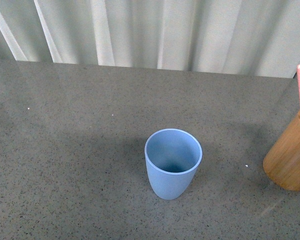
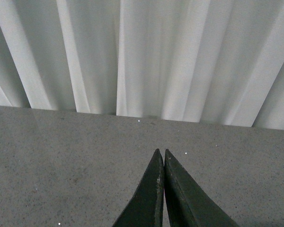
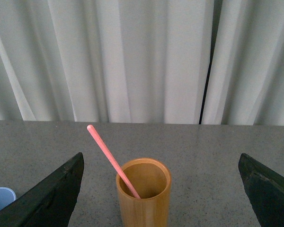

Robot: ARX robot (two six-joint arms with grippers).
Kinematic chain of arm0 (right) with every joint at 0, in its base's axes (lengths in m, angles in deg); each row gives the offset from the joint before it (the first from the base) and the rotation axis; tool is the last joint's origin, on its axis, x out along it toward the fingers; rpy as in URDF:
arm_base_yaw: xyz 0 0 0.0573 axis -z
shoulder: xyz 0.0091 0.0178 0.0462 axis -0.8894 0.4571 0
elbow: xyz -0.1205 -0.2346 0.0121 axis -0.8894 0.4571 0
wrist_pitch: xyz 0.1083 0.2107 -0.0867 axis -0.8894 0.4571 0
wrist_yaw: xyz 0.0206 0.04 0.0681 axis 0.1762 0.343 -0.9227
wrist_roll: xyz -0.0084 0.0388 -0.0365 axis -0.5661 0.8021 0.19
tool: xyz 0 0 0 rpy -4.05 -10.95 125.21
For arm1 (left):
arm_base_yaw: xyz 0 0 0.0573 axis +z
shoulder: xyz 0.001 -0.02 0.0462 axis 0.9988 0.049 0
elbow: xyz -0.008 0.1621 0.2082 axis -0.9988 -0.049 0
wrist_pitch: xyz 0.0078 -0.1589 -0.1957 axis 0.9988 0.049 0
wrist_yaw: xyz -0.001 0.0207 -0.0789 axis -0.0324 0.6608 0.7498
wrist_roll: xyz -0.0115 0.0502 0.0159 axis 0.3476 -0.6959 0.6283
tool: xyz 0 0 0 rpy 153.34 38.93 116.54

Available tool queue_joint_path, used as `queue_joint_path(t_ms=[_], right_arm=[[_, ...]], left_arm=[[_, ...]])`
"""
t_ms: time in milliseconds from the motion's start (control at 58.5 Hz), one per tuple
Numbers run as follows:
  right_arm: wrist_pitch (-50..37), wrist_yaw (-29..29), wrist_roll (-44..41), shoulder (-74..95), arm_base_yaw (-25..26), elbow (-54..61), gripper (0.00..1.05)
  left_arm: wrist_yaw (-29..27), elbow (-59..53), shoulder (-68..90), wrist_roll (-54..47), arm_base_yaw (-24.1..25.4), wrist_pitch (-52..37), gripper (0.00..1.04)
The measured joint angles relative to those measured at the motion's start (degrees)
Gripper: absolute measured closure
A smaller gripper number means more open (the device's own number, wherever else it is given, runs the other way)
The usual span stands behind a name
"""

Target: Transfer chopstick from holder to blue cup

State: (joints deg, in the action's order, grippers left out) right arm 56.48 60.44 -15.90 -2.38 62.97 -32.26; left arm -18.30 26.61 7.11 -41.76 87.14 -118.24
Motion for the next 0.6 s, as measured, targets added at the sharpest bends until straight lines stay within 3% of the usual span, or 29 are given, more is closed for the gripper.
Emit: queue_joint_path(t_ms=[598], right_arm=[[0.0, 0.0, 0.0, 0.0, 0.0, 0.0, 0.1]], left_arm=[[0.07, -10.34, -19.41, -0.04, 0.0, 8.66, 1.01]])
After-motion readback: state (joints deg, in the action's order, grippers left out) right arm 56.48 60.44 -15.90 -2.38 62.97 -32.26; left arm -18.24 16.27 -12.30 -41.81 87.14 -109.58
